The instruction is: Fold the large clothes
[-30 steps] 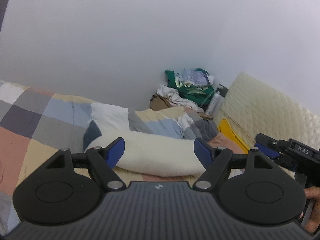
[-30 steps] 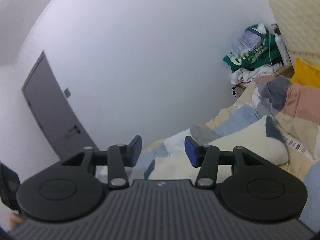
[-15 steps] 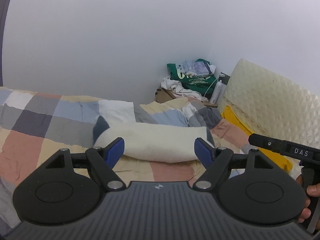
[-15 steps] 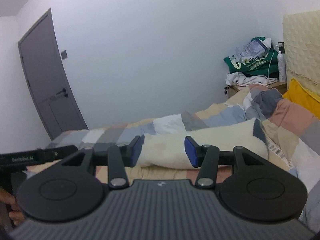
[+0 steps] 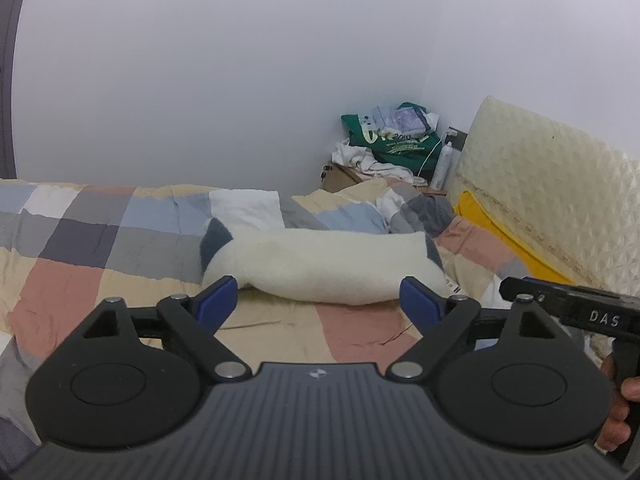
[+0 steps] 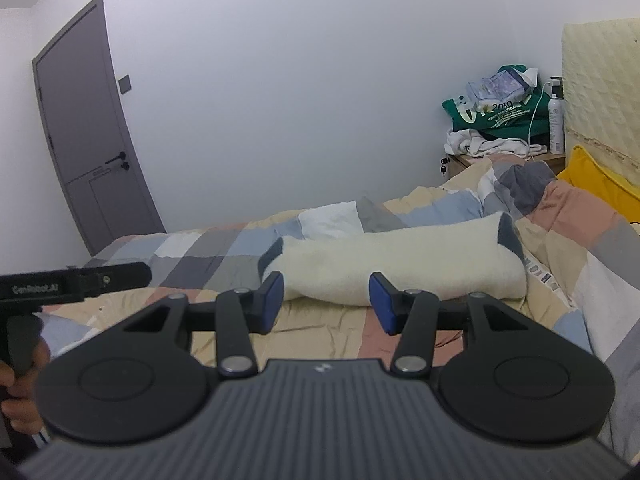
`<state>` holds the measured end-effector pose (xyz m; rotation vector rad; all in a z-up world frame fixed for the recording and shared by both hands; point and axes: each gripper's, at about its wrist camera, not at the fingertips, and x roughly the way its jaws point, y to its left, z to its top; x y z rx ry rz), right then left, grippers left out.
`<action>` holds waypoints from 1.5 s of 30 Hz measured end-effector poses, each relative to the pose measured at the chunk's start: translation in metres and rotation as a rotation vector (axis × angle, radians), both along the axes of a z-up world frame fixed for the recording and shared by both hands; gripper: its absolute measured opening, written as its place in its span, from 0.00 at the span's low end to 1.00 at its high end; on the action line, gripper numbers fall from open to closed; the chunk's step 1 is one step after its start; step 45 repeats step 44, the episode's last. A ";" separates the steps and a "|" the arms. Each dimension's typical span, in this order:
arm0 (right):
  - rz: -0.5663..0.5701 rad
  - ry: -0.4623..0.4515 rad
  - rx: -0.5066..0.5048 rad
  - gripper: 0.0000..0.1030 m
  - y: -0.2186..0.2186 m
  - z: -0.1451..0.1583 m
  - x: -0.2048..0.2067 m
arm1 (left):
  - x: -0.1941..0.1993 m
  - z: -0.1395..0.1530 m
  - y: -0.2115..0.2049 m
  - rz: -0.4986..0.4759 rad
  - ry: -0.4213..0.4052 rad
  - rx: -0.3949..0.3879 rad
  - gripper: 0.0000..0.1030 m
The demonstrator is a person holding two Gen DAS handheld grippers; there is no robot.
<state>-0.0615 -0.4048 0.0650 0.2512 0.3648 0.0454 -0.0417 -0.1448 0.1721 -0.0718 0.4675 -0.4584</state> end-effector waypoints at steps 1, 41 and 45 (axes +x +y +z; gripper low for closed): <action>-0.003 -0.001 -0.002 0.50 0.001 -0.001 0.000 | 0.000 -0.002 0.000 0.000 0.001 0.004 0.94; -0.072 0.015 -0.072 1.00 0.010 -0.006 -0.006 | -0.014 -0.005 0.009 0.051 0.004 0.067 1.00; -0.070 0.021 -0.091 1.00 0.013 -0.006 -0.007 | -0.015 -0.005 0.011 0.051 0.006 0.064 1.00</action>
